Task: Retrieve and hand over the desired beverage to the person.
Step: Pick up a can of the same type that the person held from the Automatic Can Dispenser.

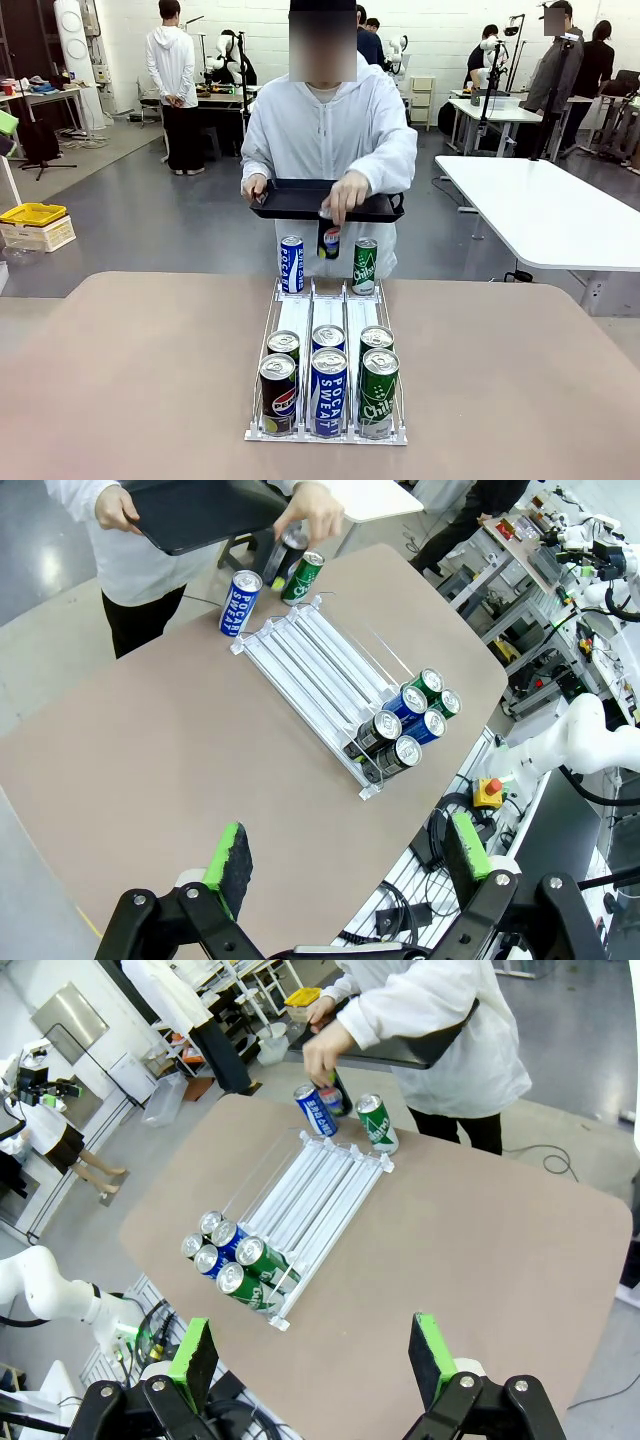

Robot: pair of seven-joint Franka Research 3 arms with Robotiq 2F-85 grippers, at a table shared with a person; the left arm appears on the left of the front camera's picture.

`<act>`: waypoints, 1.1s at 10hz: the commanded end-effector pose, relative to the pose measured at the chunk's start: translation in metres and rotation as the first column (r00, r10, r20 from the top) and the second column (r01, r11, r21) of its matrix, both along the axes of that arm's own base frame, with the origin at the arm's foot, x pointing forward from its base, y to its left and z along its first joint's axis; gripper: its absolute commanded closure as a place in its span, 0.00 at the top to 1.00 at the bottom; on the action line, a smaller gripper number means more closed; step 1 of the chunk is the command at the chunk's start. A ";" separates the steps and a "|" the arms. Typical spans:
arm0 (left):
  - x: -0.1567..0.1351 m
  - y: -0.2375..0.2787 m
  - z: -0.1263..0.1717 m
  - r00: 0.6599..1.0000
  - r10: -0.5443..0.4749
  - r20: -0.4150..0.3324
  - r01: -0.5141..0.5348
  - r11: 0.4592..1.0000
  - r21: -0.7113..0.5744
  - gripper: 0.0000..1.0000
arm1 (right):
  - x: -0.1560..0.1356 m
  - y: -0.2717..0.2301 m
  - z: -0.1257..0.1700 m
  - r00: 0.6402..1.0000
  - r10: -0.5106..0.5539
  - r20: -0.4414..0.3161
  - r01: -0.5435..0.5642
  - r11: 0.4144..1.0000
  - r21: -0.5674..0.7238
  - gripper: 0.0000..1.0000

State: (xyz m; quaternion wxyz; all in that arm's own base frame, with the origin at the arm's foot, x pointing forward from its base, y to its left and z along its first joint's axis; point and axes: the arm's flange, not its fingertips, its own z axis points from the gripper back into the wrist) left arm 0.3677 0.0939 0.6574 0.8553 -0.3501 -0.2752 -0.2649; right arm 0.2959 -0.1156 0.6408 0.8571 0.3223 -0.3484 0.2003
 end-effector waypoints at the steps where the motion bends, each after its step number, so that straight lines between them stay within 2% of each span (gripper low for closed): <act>1: 0.001 0.001 0.000 1.000 -0.019 0.018 0.019 1.000 -0.011 1.00 | 0.003 0.001 0.000 1.000 0.016 0.016 -0.017 1.000 0.023 1.00; 11: 0.001 0.001 0.000 1.000 -0.019 0.018 0.019 1.000 -0.011 1.00 | 0.003 0.001 0.000 1.000 0.016 0.016 -0.017 1.000 0.023 1.00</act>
